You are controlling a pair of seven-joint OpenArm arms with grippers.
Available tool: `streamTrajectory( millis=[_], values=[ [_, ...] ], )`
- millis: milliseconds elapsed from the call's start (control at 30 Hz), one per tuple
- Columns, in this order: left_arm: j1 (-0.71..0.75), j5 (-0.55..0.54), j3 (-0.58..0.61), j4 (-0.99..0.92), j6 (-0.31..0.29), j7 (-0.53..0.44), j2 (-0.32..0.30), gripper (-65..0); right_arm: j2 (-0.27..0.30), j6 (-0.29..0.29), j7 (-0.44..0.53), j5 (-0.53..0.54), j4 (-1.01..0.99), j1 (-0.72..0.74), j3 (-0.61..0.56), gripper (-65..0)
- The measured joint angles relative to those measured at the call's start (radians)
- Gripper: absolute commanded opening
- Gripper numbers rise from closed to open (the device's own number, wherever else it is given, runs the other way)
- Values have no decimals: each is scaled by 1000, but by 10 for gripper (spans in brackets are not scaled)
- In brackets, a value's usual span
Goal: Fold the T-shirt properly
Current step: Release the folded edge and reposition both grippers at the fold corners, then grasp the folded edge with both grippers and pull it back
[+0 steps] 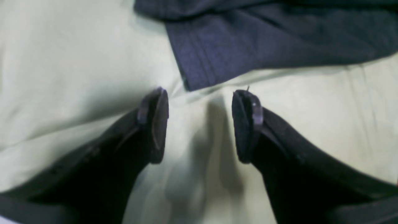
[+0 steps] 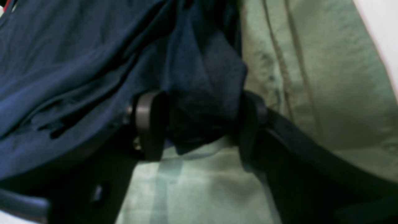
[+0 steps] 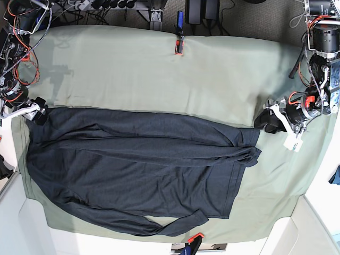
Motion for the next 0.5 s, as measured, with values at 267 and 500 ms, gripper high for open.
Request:
streamTrajectory(
  millis=[267,500],
  values=[
    [-119,49,0,-138,-3,-33,55,-299,0,0,4,-7,-1,0,-32,-298],
    [-133,75,-1,-138,-3,-42,129,-299,-30,0,19,-19,-1,3,-32,-298]
  ],
)
